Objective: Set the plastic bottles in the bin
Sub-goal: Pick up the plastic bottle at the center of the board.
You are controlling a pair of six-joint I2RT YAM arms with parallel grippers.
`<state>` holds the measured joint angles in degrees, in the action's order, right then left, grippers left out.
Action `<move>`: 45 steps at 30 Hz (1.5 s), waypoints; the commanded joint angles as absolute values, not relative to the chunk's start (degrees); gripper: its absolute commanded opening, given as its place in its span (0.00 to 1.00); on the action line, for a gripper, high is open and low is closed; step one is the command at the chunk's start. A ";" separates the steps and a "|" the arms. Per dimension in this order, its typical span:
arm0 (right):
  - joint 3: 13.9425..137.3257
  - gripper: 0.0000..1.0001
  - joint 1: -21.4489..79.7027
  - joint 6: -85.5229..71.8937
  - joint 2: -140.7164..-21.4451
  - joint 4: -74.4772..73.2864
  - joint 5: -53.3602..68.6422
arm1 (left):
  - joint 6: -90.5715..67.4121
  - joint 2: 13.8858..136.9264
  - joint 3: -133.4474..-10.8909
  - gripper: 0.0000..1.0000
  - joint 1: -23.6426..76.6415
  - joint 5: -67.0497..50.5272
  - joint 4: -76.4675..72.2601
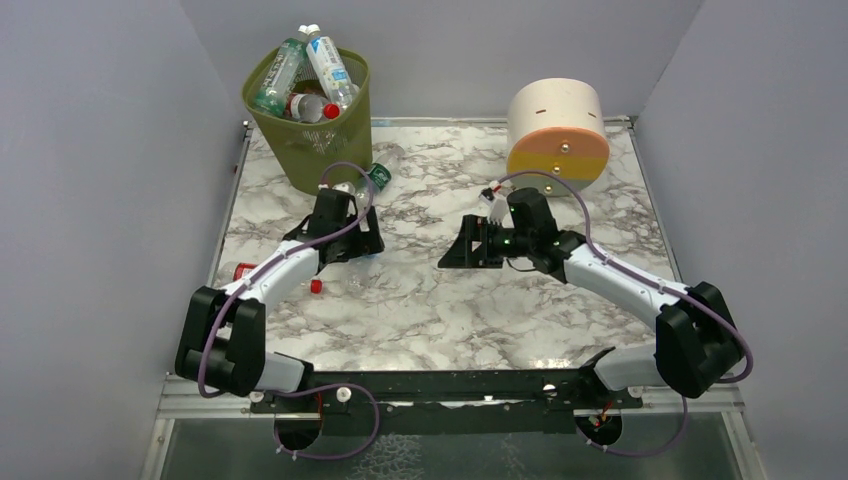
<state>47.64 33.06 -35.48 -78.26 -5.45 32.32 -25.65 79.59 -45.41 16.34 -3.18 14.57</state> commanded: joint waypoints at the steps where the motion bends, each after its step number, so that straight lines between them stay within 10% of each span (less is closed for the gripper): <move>1: 46.56 0.95 33.31 -35.75 -76.40 -3.62 33.53 | -26.84 76.43 -43.31 0.99 18.10 -1.01 15.58; 16: 44.98 0.95 33.29 -37.18 -76.12 -1.88 34.45 | -29.72 77.85 -39.50 0.98 22.91 2.30 13.87; 32: 44.67 0.95 33.31 -37.27 -76.81 -1.41 34.54 | -30.15 80.98 -39.50 0.47 24.33 2.25 12.39; 45: 44.19 0.95 33.31 -37.35 -77.12 -1.10 34.46 | -30.17 72.47 -47.57 0.45 24.96 -0.64 18.73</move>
<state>45.12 33.06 -37.10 -77.34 -2.68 32.93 -30.20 76.99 -42.33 24.51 0.67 16.51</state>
